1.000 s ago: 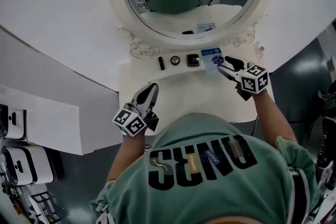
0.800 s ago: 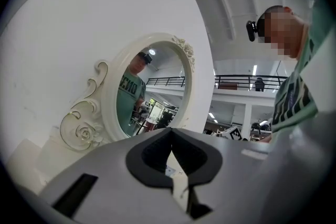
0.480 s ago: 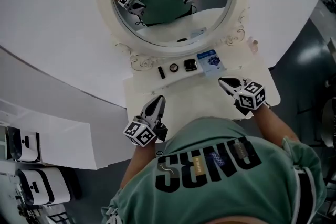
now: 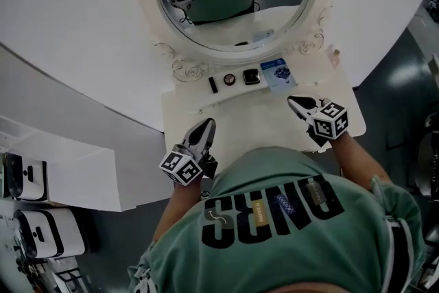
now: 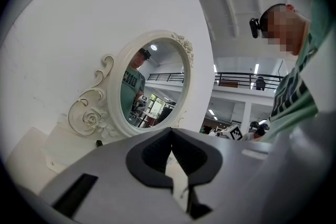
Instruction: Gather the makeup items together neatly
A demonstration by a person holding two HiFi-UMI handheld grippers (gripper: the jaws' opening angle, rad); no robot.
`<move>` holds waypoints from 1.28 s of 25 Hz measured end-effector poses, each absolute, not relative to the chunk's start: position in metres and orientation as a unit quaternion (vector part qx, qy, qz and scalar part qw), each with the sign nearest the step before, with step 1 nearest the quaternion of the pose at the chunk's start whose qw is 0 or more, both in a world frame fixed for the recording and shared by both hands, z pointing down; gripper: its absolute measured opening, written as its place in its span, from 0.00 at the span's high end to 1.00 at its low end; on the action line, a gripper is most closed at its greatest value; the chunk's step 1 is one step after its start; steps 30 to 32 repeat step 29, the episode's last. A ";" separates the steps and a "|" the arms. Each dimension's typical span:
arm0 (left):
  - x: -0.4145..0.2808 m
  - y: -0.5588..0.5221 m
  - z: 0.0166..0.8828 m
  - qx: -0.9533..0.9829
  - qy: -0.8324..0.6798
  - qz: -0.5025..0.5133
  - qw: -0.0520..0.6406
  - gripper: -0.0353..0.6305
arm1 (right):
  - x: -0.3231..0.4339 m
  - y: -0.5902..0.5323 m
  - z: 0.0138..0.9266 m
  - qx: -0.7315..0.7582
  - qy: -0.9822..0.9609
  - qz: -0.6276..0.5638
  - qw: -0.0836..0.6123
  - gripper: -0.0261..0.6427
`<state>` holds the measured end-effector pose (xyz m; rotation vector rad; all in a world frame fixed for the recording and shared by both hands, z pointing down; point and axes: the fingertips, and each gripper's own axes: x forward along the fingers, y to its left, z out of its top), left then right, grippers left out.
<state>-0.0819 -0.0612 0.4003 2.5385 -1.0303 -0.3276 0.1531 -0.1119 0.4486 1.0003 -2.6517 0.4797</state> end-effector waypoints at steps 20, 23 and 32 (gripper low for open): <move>-0.091 -0.050 0.403 0.900 -0.374 -0.119 0.189 0.95 | 0.152 -0.109 0.444 0.338 -0.918 0.148 0.145 0.97; -0.091 -0.050 0.404 0.900 -0.375 -0.118 0.188 0.95 | 0.152 -0.108 0.445 0.338 -0.918 0.149 0.144 0.97; -0.088 -0.049 0.406 0.899 -0.375 -0.119 0.190 0.95 | 0.153 -0.107 0.448 0.337 -0.919 0.148 0.143 0.97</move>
